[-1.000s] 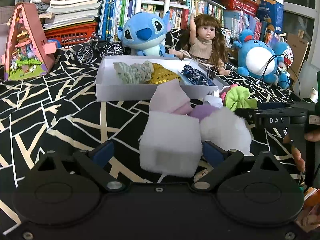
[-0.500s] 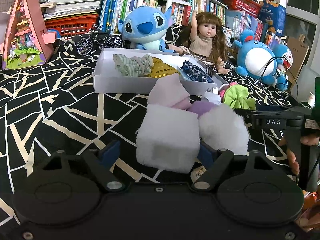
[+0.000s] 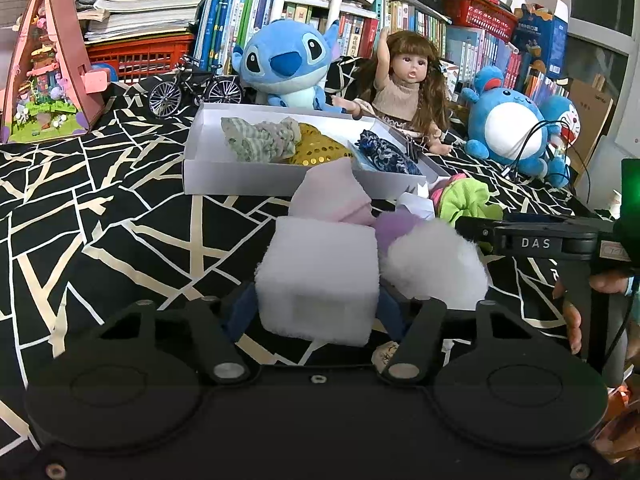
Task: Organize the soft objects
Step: 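Grasp and lift the foam block with the left tool while the right tool lifts the scrunchie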
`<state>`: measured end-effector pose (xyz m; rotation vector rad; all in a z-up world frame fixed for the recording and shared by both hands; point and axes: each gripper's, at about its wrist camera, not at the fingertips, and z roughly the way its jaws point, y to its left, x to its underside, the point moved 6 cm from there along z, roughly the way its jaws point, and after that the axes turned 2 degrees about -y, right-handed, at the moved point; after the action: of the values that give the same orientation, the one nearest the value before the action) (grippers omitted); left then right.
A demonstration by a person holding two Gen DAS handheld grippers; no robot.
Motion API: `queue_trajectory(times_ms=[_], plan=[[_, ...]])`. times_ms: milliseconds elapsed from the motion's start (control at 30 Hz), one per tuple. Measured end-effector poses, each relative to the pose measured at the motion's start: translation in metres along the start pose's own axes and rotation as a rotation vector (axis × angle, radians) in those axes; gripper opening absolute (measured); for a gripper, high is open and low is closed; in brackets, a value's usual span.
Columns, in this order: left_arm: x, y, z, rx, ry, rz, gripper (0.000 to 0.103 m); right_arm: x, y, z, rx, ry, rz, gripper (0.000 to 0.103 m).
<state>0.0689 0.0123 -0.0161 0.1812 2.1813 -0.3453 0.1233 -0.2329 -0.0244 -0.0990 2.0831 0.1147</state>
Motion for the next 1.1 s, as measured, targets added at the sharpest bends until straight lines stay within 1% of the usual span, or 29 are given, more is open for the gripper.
queue_trajectory(times_ms=[100,167,333,433,600,800,867,933,1067,1100], plan=[[-0.002,0.001,-0.002,-0.003,-0.007,-0.007,0.058,0.000,-0.001,0.001,0.006,-0.001,0.007,0.098],[-0.005,0.001,-0.004,-0.004,-0.014,-0.009,0.058,-0.001,-0.002,0.001,0.001,-0.002,0.016,0.093],[-0.011,0.004,-0.007,-0.013,-0.033,-0.010,0.058,-0.001,-0.001,0.001,-0.011,0.002,0.022,0.085],[-0.013,0.007,-0.008,-0.021,-0.041,-0.013,0.058,0.000,0.002,0.001,-0.021,0.005,0.006,0.082],[-0.016,0.011,-0.008,-0.030,-0.046,-0.026,0.058,0.000,0.009,0.000,-0.010,0.003,-0.039,0.076],[-0.018,0.015,-0.006,-0.044,-0.046,-0.040,0.058,0.000,0.011,0.000,0.003,0.006,-0.050,0.061],[-0.019,0.016,-0.006,-0.050,-0.047,-0.044,0.058,0.000,0.011,0.000,0.012,0.003,-0.047,0.050],[-0.021,0.018,-0.005,-0.063,-0.048,-0.045,0.057,-0.001,0.010,-0.002,0.023,-0.006,-0.043,0.043],[-0.026,0.021,-0.003,-0.094,-0.054,-0.038,0.056,-0.006,0.007,-0.006,0.033,-0.026,-0.016,0.037],[-0.029,0.022,-0.002,-0.101,-0.060,-0.033,0.056,-0.007,0.006,-0.008,0.039,-0.035,-0.014,0.037]])
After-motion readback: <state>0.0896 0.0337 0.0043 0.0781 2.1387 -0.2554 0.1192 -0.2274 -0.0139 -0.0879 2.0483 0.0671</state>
